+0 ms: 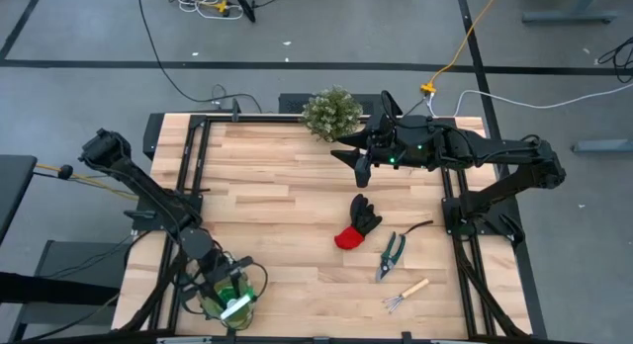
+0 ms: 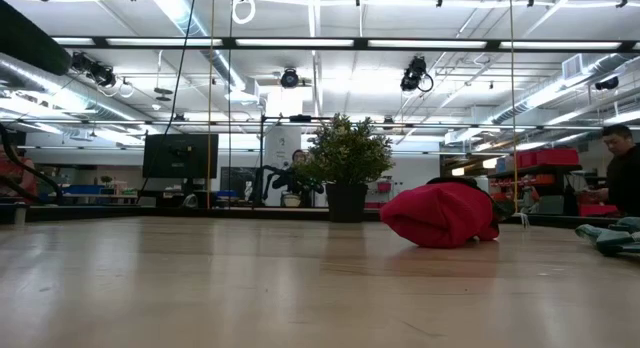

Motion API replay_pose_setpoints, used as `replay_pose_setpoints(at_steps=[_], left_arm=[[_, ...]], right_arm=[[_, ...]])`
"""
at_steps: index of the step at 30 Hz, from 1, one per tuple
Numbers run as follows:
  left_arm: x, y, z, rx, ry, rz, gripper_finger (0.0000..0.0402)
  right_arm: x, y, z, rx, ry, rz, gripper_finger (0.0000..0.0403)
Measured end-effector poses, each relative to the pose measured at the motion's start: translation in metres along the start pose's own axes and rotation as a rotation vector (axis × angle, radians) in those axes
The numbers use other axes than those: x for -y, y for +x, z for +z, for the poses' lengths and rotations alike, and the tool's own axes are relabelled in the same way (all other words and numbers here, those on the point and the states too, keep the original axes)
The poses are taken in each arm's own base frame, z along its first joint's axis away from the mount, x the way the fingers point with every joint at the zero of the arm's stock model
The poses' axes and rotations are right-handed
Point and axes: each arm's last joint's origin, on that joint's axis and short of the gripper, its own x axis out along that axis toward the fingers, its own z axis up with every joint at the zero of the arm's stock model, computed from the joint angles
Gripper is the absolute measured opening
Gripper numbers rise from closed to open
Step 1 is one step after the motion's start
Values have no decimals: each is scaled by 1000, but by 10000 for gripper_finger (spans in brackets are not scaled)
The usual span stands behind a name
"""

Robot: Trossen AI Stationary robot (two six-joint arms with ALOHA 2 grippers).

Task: Pick & Place Garden tools in Gardening bag
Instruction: Put the green spray bottle into the gardening bag, then put the brown hand rake into the gardening bag

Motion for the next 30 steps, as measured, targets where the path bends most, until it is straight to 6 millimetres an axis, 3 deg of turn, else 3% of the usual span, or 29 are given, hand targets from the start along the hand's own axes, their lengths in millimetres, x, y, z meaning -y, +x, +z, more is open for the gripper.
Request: replay_pose_setpoints(at_steps=[13,21,30], left_arm=[[0,0,0,5,-10,16,228],[1,-5,6,36,-19,14,231],[6,-27,30,187,-28,117,231]], right_arm=[[0,0,0,-3,0,8,217],[0,0,0,-4,3,9,217],[0,0,0,-4,-33,11,217]])
